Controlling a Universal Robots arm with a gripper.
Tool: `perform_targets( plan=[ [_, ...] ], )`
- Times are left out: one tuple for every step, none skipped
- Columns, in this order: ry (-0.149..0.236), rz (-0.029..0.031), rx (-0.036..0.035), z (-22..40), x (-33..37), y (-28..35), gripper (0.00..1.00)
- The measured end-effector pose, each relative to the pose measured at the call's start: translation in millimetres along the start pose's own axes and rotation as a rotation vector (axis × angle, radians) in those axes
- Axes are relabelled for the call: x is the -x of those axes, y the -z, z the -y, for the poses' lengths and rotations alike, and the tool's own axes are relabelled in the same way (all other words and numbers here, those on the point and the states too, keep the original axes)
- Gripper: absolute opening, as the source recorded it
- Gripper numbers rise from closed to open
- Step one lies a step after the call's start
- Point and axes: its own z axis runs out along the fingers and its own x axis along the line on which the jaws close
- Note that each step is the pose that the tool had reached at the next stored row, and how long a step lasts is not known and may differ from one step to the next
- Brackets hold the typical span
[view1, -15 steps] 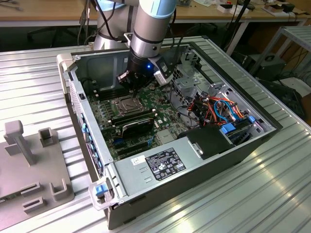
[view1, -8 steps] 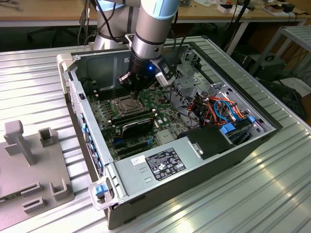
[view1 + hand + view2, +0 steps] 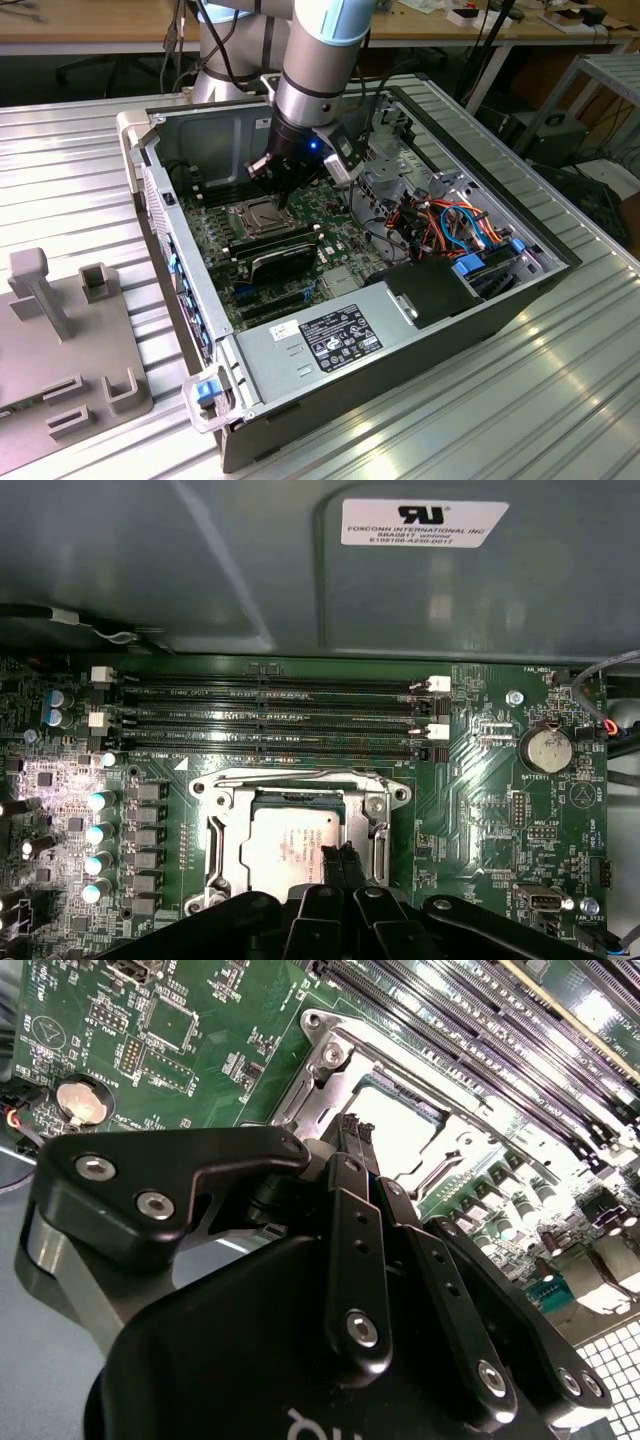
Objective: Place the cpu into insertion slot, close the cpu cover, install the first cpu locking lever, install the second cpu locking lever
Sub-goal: 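Install the second cpu locking lever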
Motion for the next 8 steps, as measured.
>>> perform_targets(
  plan=[
    [0.000,0.0000,-0.0001,0.0,0.0,0.0,0.11],
    [0.000,-0.0001,-0.0001,0.6,0.0,0.1,0.11],
    [0.000,-0.0001,0.0000,1.1,0.0,0.1,0.11],
    [0.000,0.0000,-0.0001,1.1,0.0,0.1,0.11],
    [0.000,0.0000,-0.0001,1.2,0.0,0.1,0.11],
    [0.000,-0.0001,-0.0001,1.2,0.0,0.1,0.11],
    [0.000,0.0000,-0.0001,1.2,0.0,0.1,0.11],
    [0.000,-0.0001,-0.0001,1.2,0.0,0.1,0.11]
  ],
)
